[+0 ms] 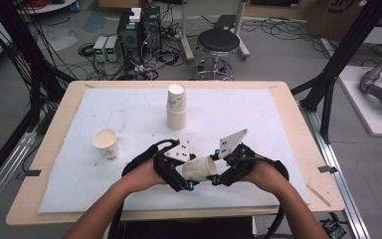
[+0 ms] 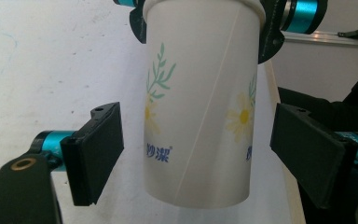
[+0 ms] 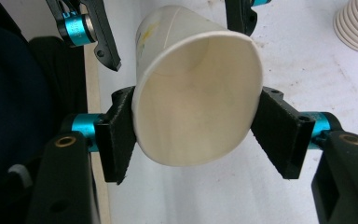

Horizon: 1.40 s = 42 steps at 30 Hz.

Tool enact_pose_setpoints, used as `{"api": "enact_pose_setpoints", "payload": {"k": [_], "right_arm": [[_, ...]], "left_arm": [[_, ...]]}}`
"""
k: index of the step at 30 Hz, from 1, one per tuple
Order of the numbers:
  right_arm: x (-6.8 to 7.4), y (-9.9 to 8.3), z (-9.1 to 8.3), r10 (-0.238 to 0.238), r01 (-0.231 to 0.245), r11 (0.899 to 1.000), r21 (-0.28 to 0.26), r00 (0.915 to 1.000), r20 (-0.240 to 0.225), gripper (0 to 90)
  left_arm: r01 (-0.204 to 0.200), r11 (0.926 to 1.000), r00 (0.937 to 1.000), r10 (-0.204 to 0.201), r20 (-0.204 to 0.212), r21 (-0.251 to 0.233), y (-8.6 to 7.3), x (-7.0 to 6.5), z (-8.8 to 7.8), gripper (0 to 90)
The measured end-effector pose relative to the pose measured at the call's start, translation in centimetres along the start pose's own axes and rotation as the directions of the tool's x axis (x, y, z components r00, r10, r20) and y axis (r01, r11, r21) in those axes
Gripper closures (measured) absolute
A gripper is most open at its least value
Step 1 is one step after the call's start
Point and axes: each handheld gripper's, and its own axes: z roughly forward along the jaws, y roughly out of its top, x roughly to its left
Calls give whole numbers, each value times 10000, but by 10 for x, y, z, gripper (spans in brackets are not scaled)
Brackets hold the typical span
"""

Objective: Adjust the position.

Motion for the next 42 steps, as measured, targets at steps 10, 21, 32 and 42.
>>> {"api": "enact_pose_setpoints", "payload": {"k": [10, 21, 32, 42], "right_arm": [[1, 14, 4, -413, 399, 9968, 695, 9990, 182, 346], [3, 20, 10, -790, 745, 9881, 1345, 9965, 287, 346], [5, 23, 13, -931, 890, 9853, 1456, 9954, 218, 343], [5, 23, 12, -1082, 1034, 9857, 1333, 9937, 296, 307]], "left_arm": [[-33, 9996, 10000, 34, -28, 275, -1, 0, 3, 189], [-92, 9972, 9999, 100, -103, 745, 1, 0, 8, 217], [-129, 9952, 9999, 118, 119, 973, 7, 0, 16, 343], [-160, 9957, 9998, 152, 93, 917, 7, 1, 16, 353]]}}
